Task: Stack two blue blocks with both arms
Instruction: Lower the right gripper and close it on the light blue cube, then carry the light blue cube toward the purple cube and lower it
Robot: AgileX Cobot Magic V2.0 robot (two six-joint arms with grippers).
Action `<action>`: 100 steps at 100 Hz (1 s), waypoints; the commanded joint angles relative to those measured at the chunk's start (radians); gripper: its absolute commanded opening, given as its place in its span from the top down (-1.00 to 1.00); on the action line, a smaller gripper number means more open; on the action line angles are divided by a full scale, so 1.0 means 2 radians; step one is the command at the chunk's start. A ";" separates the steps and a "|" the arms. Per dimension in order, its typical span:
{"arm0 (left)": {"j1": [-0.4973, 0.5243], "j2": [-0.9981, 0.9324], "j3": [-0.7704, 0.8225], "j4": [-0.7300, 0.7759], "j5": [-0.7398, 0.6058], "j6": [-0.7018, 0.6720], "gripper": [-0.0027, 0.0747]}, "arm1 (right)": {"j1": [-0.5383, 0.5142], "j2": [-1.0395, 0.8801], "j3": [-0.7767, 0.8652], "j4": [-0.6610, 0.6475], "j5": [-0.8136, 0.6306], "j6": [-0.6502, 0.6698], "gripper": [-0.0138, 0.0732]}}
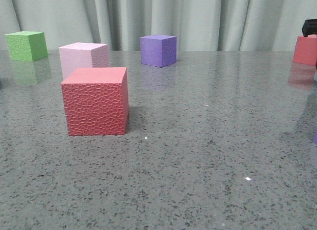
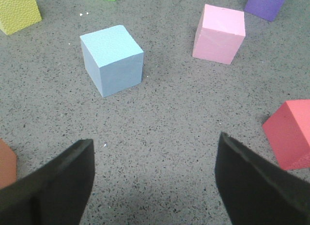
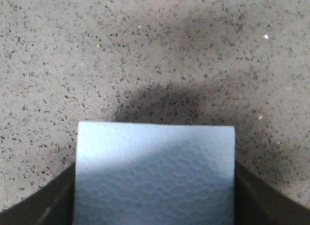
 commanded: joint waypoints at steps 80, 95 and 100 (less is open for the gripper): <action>-0.003 0.004 -0.018 -0.003 -0.031 0.000 -0.34 | 0.103 -0.045 -0.146 0.005 0.113 0.000 -0.22; -0.003 0.004 -0.018 -0.003 -0.031 0.000 -0.34 | 0.155 -0.041 -0.147 0.005 0.095 0.022 -0.22; -0.003 0.004 -0.018 -0.003 -0.031 0.000 -0.34 | 0.169 -0.037 -0.147 0.005 0.089 0.032 -0.22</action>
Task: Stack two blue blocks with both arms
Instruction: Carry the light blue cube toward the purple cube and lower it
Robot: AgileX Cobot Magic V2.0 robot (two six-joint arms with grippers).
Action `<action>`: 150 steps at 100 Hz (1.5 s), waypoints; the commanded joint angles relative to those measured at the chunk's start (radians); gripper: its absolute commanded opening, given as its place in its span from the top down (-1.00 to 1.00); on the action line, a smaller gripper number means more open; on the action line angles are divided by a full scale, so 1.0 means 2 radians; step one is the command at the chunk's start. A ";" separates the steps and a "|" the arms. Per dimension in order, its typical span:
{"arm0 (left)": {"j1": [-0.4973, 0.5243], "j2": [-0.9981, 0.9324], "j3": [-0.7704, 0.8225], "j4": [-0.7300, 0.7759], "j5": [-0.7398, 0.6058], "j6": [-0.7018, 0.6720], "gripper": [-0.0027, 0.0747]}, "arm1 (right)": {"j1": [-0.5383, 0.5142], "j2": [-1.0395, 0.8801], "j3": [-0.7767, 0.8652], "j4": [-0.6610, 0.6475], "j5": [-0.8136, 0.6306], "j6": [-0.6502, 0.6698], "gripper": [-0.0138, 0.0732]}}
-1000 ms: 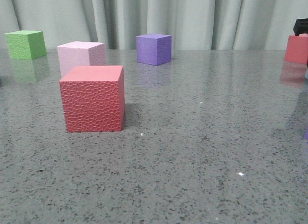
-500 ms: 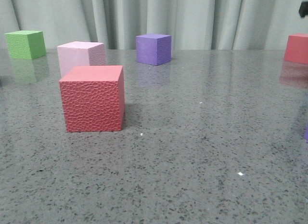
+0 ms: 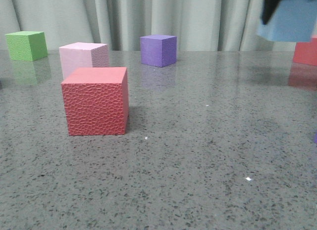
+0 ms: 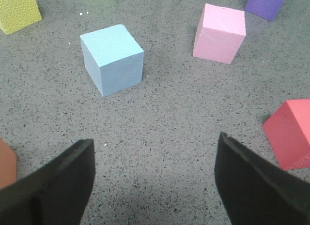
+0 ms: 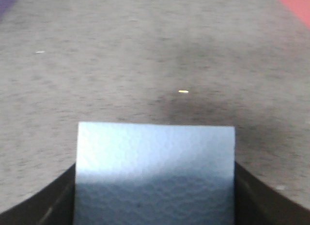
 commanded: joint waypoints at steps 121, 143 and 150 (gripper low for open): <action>-0.003 0.004 -0.018 -0.003 -0.032 0.000 -0.34 | 0.127 0.137 -0.134 0.004 0.004 0.103 -0.29; -0.003 0.004 -0.018 -0.003 -0.032 0.000 -0.34 | 0.127 0.137 -0.134 0.004 0.004 0.103 -0.73; -0.003 0.004 -0.018 -0.003 -0.032 0.000 -0.34 | 0.127 0.137 -0.134 0.006 0.004 0.103 -0.72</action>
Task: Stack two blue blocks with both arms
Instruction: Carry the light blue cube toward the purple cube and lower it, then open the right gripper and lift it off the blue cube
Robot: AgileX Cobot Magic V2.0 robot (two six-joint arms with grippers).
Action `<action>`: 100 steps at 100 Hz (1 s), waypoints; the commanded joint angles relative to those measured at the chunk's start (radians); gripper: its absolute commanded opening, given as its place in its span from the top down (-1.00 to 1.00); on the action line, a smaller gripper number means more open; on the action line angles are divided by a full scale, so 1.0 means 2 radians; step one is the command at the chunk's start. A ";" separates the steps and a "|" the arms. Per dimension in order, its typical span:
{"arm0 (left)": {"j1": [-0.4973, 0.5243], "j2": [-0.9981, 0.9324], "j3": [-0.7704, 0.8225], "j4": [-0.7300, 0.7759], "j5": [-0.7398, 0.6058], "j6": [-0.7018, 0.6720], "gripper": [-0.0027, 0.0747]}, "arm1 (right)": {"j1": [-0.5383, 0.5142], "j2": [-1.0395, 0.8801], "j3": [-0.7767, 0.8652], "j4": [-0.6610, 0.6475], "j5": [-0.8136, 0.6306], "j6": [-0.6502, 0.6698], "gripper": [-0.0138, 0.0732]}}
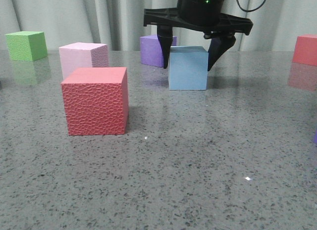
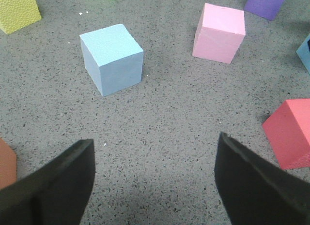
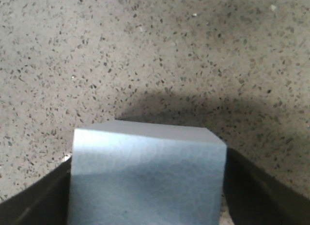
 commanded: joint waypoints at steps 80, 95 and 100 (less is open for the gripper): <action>-0.003 0.004 -0.018 -0.003 -0.032 0.000 -0.34 | 0.001 -0.119 -0.018 -0.044 0.002 0.000 -0.72; -0.003 0.004 -0.018 -0.003 -0.032 0.000 -0.34 | 0.001 -0.147 -0.018 -0.075 0.021 -0.004 -0.72; -0.003 0.004 -0.018 -0.003 -0.032 0.000 -0.34 | 0.001 -0.154 -0.018 -0.080 0.024 -0.012 -0.72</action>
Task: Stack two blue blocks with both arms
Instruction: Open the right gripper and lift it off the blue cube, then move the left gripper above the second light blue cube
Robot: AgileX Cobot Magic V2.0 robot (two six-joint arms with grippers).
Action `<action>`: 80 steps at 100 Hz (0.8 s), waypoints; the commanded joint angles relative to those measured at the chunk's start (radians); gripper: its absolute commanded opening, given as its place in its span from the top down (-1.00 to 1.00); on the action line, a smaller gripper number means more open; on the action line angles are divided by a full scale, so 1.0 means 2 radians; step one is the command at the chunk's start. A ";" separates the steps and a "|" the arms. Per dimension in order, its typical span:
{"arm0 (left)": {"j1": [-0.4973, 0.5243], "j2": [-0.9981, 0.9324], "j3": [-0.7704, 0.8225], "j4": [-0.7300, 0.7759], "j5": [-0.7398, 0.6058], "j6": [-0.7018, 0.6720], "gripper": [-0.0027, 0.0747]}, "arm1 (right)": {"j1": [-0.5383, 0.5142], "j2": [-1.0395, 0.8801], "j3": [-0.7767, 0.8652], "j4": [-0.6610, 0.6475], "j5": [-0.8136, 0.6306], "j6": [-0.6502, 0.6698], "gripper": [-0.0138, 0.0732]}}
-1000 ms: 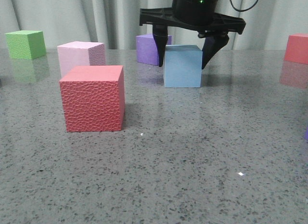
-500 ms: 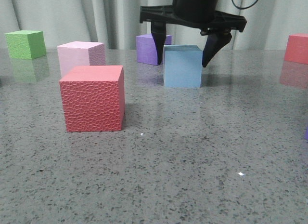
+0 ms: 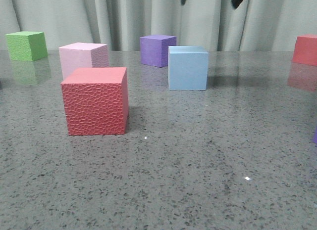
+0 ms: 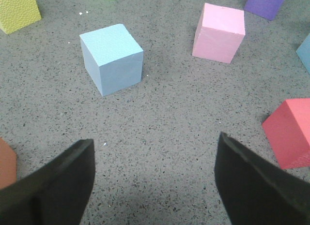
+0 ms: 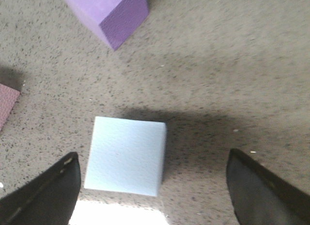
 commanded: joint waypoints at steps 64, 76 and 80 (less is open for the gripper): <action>-0.003 0.004 -0.018 -0.003 -0.032 0.000 -0.34 | -0.083 -0.188 0.163 -0.027 -0.075 -0.079 -0.72; -0.003 0.004 -0.018 -0.003 -0.032 0.000 -0.34 | -0.113 -0.237 0.217 -0.027 -0.083 -0.079 -0.72; -0.003 0.004 -0.018 -0.003 -0.032 0.000 -0.34 | -0.123 -0.251 0.232 -0.028 -0.083 -0.079 -0.72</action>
